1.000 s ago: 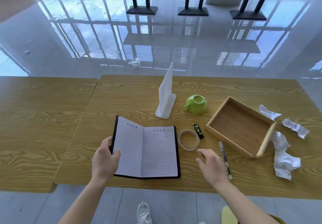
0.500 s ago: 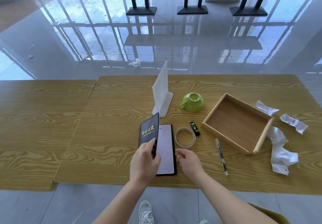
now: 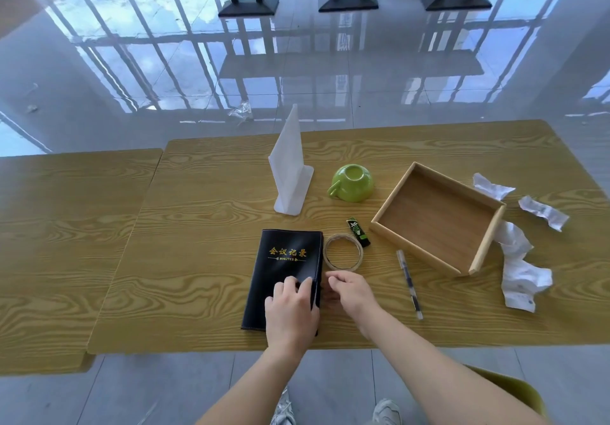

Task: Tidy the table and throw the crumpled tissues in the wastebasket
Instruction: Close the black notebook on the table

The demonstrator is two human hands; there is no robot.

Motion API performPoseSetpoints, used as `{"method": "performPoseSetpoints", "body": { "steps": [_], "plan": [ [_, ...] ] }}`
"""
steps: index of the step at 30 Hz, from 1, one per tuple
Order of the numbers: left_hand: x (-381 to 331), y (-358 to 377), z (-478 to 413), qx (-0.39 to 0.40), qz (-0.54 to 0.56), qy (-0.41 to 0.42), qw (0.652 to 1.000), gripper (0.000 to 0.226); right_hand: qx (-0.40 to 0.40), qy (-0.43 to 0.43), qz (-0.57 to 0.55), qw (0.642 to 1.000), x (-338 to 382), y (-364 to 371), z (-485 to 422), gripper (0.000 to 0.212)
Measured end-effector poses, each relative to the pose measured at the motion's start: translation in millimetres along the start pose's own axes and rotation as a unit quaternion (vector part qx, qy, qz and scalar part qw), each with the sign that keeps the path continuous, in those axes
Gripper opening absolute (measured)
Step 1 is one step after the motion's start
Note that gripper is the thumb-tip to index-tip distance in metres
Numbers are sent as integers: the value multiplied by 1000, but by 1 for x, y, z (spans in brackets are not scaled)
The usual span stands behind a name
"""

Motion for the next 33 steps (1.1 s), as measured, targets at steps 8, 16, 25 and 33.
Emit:
{"method": "performPoseSetpoints", "body": {
  "steps": [8,16,25,33],
  "plan": [
    [11,9,10,-1,1,35,999,62,9,-22,65,998,4,6,-1,32],
    [51,36,25,83,-25,69,994,96,48,-90,191,976,25,33,4,43],
    [34,8,8,-8,-22,6,1000,78,-206,-185,362,890,44,-98,40,21],
    [14,18,-23,93,-51,-115,988,104,-221,-85,418,877,14,-147,32,24]
  ]
}}
Point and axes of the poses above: each hand's wrist, its own z-axis away from the middle knuckle, its own y-axis out of the palm, x = y × z, the point moved 9 cm from there along -z, towards the middle knuckle, and after that the axes turned 8 degrees about -z, right-handed, at the moved point
